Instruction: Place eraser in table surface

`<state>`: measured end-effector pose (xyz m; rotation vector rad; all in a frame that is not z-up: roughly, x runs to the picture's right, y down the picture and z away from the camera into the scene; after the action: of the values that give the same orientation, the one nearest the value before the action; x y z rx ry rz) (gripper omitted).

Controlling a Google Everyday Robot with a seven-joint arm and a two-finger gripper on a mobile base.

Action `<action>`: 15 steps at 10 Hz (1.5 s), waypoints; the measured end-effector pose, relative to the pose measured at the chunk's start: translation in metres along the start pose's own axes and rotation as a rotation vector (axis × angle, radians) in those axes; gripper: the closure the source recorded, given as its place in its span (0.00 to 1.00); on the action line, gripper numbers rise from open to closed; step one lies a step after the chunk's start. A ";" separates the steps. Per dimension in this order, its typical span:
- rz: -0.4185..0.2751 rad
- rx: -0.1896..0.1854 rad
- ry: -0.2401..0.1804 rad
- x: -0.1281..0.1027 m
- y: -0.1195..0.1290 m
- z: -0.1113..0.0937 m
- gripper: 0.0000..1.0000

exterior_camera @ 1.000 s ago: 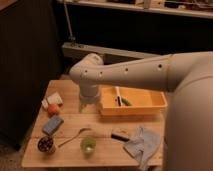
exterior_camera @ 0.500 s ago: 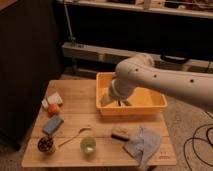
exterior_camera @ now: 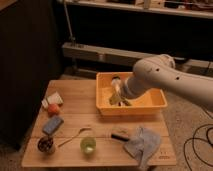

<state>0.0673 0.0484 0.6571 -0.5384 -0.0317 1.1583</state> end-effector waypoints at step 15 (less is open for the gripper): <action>-0.149 -0.033 -0.007 0.054 0.001 0.081 0.35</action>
<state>0.0648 0.1273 0.7138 -0.5519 -0.0956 1.0153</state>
